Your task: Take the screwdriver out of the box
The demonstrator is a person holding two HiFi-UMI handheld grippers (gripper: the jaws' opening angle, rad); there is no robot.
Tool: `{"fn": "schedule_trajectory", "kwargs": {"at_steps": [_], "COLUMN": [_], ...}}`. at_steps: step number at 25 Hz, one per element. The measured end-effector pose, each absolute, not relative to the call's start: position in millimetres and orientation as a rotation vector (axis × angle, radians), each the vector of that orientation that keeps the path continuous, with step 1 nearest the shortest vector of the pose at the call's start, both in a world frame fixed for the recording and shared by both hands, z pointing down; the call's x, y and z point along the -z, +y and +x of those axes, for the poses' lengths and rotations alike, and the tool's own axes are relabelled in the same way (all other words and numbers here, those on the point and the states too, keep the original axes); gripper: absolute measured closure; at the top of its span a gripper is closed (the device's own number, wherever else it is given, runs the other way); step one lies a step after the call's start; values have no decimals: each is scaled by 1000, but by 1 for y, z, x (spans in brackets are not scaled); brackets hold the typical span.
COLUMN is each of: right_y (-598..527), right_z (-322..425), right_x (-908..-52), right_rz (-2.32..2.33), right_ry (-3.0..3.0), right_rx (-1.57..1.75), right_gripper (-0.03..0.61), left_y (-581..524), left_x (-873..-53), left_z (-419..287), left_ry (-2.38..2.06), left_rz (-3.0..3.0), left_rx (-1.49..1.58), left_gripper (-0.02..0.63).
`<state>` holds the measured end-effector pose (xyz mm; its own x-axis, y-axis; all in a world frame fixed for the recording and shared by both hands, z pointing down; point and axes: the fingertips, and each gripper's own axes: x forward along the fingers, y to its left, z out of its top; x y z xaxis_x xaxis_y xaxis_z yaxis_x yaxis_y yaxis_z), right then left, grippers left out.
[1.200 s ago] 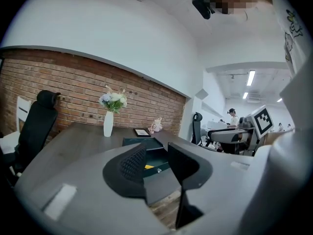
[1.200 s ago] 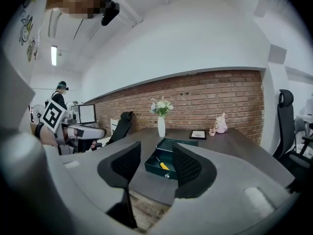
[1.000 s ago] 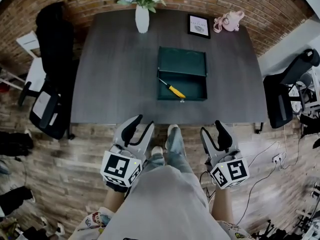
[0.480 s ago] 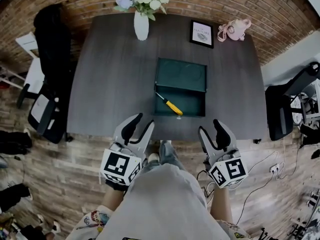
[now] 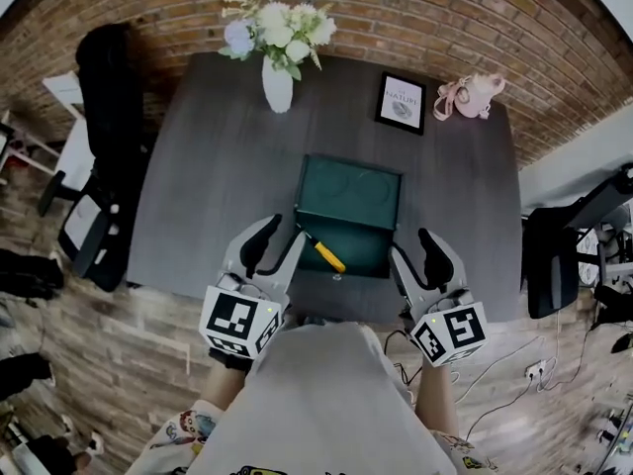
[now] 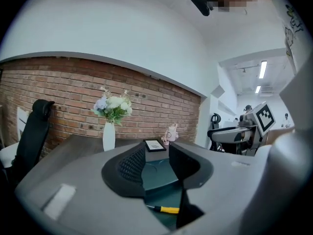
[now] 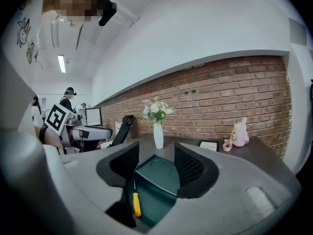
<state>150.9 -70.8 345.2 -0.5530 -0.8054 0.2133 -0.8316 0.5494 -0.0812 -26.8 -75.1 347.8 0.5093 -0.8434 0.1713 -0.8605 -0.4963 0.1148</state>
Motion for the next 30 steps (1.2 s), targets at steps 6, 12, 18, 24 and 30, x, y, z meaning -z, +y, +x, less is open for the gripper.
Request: {"fn": "schedule_trajectory", "kwargs": {"at_steps": [6, 12, 18, 24, 30], "right_y": [-100, -113, -115, -116, -114], "right_z": [159, 160, 155, 146, 130], "right_x": [-340, -335, -340, -349, -365], "right_rz": [1363, 1384, 1388, 1354, 1280], "right_ry": [-2649, -2647, -2618, -2596, -2581], "right_rx": [-233, -228, -242, -263, -295], "right_gripper": [350, 351, 351, 356, 356], "left_y": [-101, -118, -123, -123, -119], "left_x": [-342, -338, -335, -345, -353], "left_z": [-26, -34, -39, -44, -48], "left_ry": [-1529, -1543, -1506, -1474, -1465], "left_rz": [2547, 2541, 2548, 2540, 2525], "left_rx": [-126, -124, -153, -155, -174], "left_gripper": [462, 462, 462, 463, 463]}}
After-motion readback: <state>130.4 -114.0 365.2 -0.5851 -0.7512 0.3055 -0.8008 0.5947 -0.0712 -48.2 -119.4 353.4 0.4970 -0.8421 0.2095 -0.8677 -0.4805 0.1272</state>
